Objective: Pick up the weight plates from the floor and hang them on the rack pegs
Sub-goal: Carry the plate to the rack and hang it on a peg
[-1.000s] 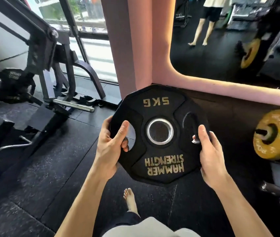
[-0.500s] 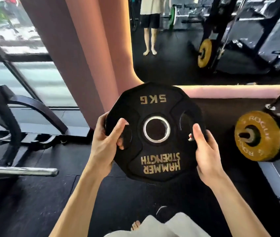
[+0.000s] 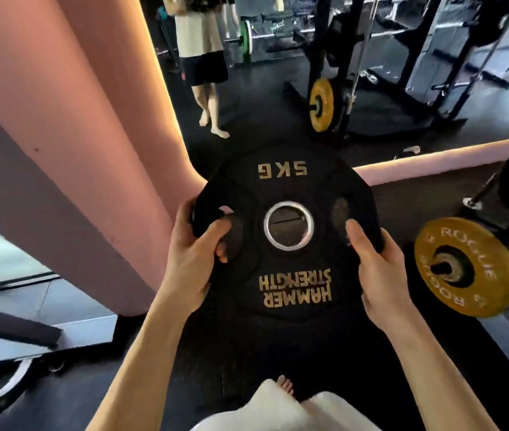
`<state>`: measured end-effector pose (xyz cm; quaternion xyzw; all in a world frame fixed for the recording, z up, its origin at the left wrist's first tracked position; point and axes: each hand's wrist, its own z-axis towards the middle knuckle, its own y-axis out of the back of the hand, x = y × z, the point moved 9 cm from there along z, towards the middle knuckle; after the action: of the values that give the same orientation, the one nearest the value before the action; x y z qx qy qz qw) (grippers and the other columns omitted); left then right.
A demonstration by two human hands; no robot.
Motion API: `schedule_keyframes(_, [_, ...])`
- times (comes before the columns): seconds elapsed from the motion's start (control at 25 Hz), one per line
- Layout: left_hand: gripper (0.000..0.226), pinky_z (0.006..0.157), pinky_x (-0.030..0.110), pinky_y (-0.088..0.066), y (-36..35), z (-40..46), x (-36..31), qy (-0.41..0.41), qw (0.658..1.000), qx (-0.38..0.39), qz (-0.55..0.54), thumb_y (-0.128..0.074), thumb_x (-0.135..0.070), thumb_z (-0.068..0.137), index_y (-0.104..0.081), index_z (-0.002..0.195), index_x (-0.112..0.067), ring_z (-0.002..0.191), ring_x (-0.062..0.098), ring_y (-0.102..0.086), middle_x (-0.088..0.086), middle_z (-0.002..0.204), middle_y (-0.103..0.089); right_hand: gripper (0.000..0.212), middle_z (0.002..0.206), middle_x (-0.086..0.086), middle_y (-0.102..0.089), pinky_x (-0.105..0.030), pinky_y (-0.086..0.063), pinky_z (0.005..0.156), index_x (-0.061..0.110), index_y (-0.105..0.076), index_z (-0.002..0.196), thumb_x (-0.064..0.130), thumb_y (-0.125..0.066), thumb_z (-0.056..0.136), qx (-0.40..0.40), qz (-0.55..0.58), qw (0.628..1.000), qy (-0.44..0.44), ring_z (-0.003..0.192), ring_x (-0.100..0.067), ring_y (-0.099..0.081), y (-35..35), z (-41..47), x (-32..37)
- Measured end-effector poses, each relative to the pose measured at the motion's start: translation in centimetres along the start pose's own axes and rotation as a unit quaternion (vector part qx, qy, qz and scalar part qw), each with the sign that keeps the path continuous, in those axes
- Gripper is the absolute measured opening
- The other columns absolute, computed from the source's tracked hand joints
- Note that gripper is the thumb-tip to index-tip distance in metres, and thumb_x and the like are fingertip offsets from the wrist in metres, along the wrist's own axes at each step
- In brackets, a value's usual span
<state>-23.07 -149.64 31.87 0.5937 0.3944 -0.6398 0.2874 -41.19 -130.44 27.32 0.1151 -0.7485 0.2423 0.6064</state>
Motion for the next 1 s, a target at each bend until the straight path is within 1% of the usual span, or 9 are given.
schedule_keyframes(0.08, [0.022,0.043,0.020,-0.039,-2.1,4.9,-0.3,-0.005,1.000,0.026,0.007,-0.057,0.000,0.092,-0.056,0.106,-0.018,0.046,0.010,-0.040,-0.002,0.060,-0.048,0.028,0.105,-0.004,-0.074,-0.049,-0.053,0.093,0.020,-0.067,0.106,0.037,-0.069,0.085,-0.031,0.006,0.999,0.010,0.101,-0.022,-0.070,-0.1,3.6,0.7])
schedule_keyframes(0.16, [0.030,0.044,0.021,-0.041,-4.4,9.7,-0.3,-0.008,0.998,0.059,0.019,-0.058,-0.001,0.092,-0.055,0.116,-0.017,0.047,0.010,-0.043,-0.001,0.064,-0.052,0.018,0.104,-0.006,-0.074,-0.052,-0.053,0.093,0.020,-0.068,0.104,0.030,-0.067,0.089,-0.075,0.005,0.997,0.019,0.100,-0.024,-0.070,0.1,6.9,1.5])
schedule_keyframes(0.32, [0.038,0.049,0.023,-0.043,-10.0,17.9,0.5,-0.003,0.989,0.143,0.024,-0.059,-0.006,0.093,-0.053,0.124,-0.027,0.049,0.009,-0.047,-0.007,0.053,-0.051,0.013,0.102,-0.015,-0.071,-0.060,-0.053,0.089,0.017,-0.066,0.101,0.019,-0.062,0.088,-0.170,0.000,0.985,0.032,0.098,-0.035,-0.069,1.6,12.3,2.5])
schedule_keyframes(0.44, [0.038,0.052,0.027,-0.041,-15.5,24.4,0.8,-0.005,0.974,0.228,0.017,-0.061,-0.006,0.092,-0.053,0.124,-0.024,0.049,0.008,-0.047,-0.006,0.061,-0.057,0.014,0.098,-0.014,-0.072,-0.052,-0.058,0.079,0.015,-0.064,0.102,0.010,-0.057,0.091,-0.256,0.009,0.964,0.069,0.094,-0.034,-0.069,2.6,15.7,3.8])
schedule_keyframes(0.56, [0.036,0.054,0.024,-0.043,-21.7,28.8,0.3,0.003,0.945,0.328,0.012,-0.061,-0.005,0.091,-0.054,0.121,-0.025,0.055,0.004,-0.052,-0.006,0.079,-0.064,0.019,0.090,-0.002,-0.074,-0.035,-0.056,0.067,0.020,-0.066,0.102,0.008,-0.057,0.091,-0.339,0.022,0.936,0.098,0.088,-0.025,-0.072,3.6,17.2,5.4])
schedule_keyframes(0.72, [0.031,0.048,0.028,-0.039,-30.2,30.7,0.1,0.001,0.896,0.443,0.000,-0.061,-0.004,0.092,-0.053,0.121,-0.016,0.045,0.008,-0.044,-0.002,0.061,-0.054,0.019,0.085,0.002,-0.074,-0.033,-0.054,0.068,0.027,-0.065,0.093,0.009,-0.060,0.089,-0.440,0.036,0.888,0.128,0.084,-0.019,-0.072,5.8,17.0,7.4])
schedule_keyframes(0.84, [0.033,0.048,0.027,-0.039,-37.4,30.2,0.0,0.000,0.857,0.516,-0.018,-0.064,-0.003,0.090,-0.054,0.119,-0.015,0.044,0.007,-0.044,-0.004,0.059,-0.055,0.013,0.088,-0.002,-0.072,-0.030,-0.054,0.066,0.021,-0.062,0.095,0.010,-0.062,0.088,-0.500,0.040,0.851,0.156,0.084,-0.018,-0.071,8.6,16.1,9.5])
schedule_keyframes(0.92, [0.032,0.048,0.023,-0.041,-41.8,29.2,-0.5,-0.014,0.834,0.550,-0.032,-0.065,-0.002,0.089,-0.056,0.115,-0.018,0.045,0.004,-0.048,-0.008,0.061,-0.058,0.011,0.087,-0.003,-0.069,-0.027,-0.055,0.062,0.014,-0.060,0.098,0.008,-0.061,0.089,-0.529,0.034,0.830,0.175,0.080,-0.017,-0.069,10.9,15.8,10.5])
schedule_keyframes(1.0, [0.031,0.043,0.022,-0.038,-46.1,28.2,-0.8,-0.013,0.816,0.575,-0.060,-0.062,0.003,0.089,-0.056,0.110,-0.019,0.040,0.005,-0.044,-0.008,0.055,-0.056,0.014,0.087,-0.008,-0.067,-0.031,-0.056,0.064,0.006,-0.057,0.103,0.007,-0.060,0.089,-0.555,0.021,0.810,0.189,0.079,-0.020,-0.066,13.7,15.9,11.6])
